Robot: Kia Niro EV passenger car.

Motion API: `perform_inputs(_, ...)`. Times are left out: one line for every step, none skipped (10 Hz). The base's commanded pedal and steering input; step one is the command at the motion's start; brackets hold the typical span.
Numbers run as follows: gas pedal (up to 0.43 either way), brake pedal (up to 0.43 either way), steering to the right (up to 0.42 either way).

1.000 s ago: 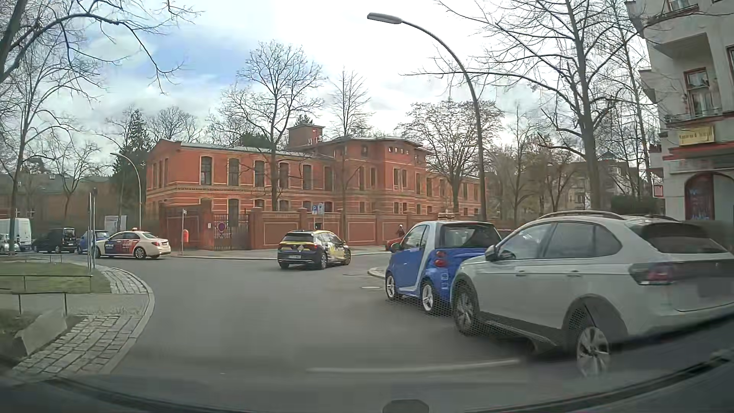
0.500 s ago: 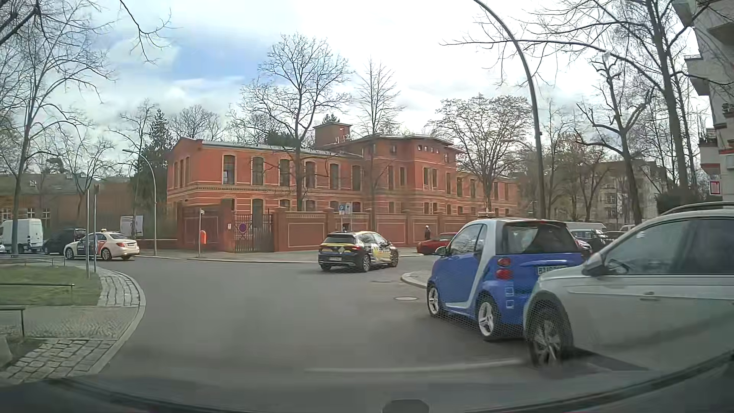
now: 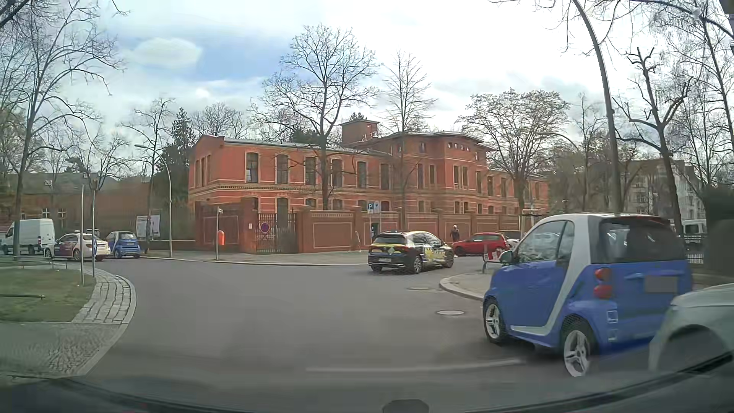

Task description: Follow the waypoints while adhering to traffic rules and regulations

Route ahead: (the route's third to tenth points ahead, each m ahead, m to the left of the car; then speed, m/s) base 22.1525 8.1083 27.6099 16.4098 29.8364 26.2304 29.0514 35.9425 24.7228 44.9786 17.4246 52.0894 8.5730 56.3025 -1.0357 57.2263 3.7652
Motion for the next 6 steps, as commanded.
perform_inputs(0.067,0.0,-0.146)
perform_inputs(0.079,0.0,-0.147)
perform_inputs(0.079,0.0,-0.147)
perform_inputs(0.079,0.0,-0.148)
perform_inputs(0.098,0.0,-0.15)
perform_inputs(0.098,0.0,-0.151)
